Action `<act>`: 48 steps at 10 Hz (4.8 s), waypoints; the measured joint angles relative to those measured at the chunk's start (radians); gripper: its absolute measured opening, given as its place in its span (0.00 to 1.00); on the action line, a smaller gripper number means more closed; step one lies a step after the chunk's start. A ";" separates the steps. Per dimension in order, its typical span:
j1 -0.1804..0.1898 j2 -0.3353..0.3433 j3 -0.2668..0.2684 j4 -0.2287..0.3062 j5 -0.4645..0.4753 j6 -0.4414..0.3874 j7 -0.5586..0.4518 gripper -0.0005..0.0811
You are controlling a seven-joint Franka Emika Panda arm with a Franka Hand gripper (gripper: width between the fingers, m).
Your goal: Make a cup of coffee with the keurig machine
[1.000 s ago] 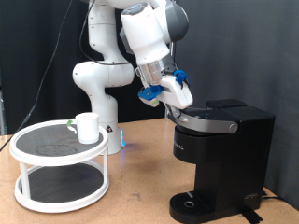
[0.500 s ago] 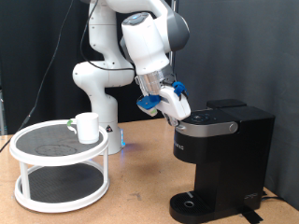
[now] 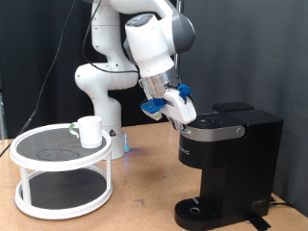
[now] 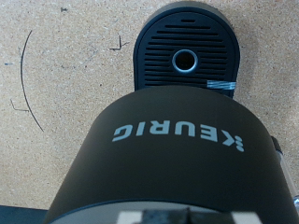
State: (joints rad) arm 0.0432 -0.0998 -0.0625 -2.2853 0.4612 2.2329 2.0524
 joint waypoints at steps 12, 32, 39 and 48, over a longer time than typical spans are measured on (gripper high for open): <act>-0.003 -0.090 -0.044 -0.063 0.170 0.020 -0.215 0.01; -0.184 -0.535 -0.176 -0.372 0.222 -0.315 0.042 0.01; -0.272 -0.646 -0.241 -0.411 0.124 -0.430 0.043 0.01; -0.411 -0.733 -0.355 -0.405 -0.088 -0.598 -0.010 0.01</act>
State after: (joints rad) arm -0.3677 -0.8326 -0.4171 -2.6902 0.3735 1.6354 2.0421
